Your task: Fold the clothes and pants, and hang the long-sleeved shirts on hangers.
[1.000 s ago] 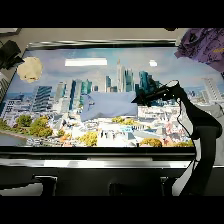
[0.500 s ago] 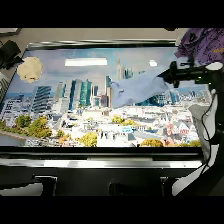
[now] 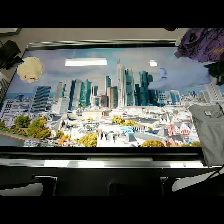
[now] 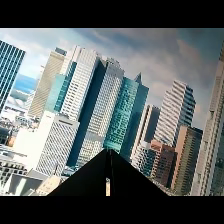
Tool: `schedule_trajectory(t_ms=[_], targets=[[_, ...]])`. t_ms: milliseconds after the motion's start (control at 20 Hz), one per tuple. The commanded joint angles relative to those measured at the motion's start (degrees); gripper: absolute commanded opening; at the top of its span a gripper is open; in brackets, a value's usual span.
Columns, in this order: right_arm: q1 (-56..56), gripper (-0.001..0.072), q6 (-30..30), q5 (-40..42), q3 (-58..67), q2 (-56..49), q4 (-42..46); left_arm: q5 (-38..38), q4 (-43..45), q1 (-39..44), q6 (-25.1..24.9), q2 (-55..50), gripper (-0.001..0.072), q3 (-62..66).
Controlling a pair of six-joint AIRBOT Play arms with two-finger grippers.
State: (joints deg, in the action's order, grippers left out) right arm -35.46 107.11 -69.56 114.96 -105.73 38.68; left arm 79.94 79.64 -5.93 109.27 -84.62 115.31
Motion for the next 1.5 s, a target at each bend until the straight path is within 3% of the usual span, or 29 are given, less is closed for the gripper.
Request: schedule_trajectory(t_ms=[0, 350, 650, 1100, 1450], targets=[[-5.20, 0.0031, 8.09, 3.58, 0.15, 3.30, 5.49, 0.02, -0.02, -0.07, 0.02, 0.09, 0.0020, 0.02], [-7.91, 0.0031, 18.40, 1.16, 0.15, 11.17, 18.01, 0.07, -0.02, -0.07, 0.02, 0.81, 0.0020, 0.02], [-7.91, 0.0031, 21.49, -15.19, 0.13, 14.58, 36.11, 0.07, -0.02, -0.07, 0.02, 2.29, 0.0019, 0.04], [-7.91, 0.0033, 7.78, -31.47, -1.81, 15.45, 52.74, 0.04, 0.37, -0.07, 0.02, 2.49, 0.0019, 0.02], [-7.98, 0.0034, 6.03, -27.39, -25.00, 23.21, 61.24, 0.02, 1.03, -0.42, 0.02, 2.49, 0.0019, 0.02]])
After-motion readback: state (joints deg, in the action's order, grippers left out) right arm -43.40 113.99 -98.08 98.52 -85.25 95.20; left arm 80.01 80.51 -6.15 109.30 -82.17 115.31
